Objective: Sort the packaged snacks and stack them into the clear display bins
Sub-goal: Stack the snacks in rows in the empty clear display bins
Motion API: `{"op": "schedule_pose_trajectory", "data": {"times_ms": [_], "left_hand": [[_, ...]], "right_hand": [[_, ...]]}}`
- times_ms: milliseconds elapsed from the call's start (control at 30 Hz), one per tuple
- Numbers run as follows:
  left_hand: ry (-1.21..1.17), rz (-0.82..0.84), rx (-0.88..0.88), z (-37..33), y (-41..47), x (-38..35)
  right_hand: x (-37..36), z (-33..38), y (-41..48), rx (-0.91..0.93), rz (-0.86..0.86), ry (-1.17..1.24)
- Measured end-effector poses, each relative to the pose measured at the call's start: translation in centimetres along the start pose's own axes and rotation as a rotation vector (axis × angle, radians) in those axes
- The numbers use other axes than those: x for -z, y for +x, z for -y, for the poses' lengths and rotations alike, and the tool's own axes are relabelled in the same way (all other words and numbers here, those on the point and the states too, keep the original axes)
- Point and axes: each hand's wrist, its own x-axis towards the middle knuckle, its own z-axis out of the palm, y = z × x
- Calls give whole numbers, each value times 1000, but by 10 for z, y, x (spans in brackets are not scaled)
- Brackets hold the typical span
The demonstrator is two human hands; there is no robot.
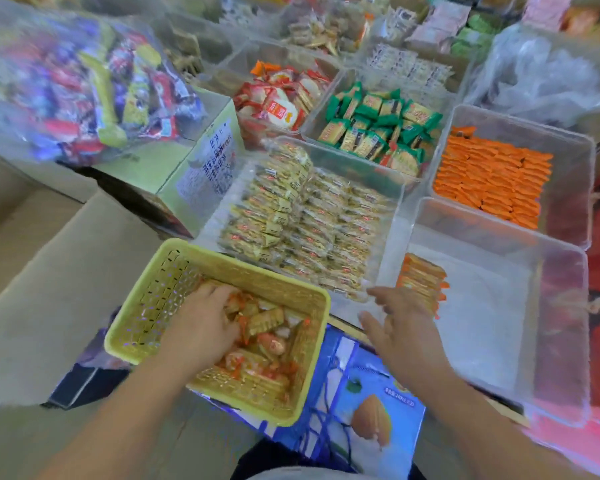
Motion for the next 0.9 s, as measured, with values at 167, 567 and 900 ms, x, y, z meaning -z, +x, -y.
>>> {"op": "schedule_pose_trajectory", "data": {"times_ms": [167, 567, 900], "left_hand": [[185, 254, -45, 35, 42, 12], [-20, 467, 15, 66, 66, -10], [-227, 404, 24, 66, 63, 3]], "right_hand": [[-31, 73, -42, 148, 197, 149], [-93, 134, -11, 25, 725, -256], [-138, 125, 4, -104, 943, -502]]}}
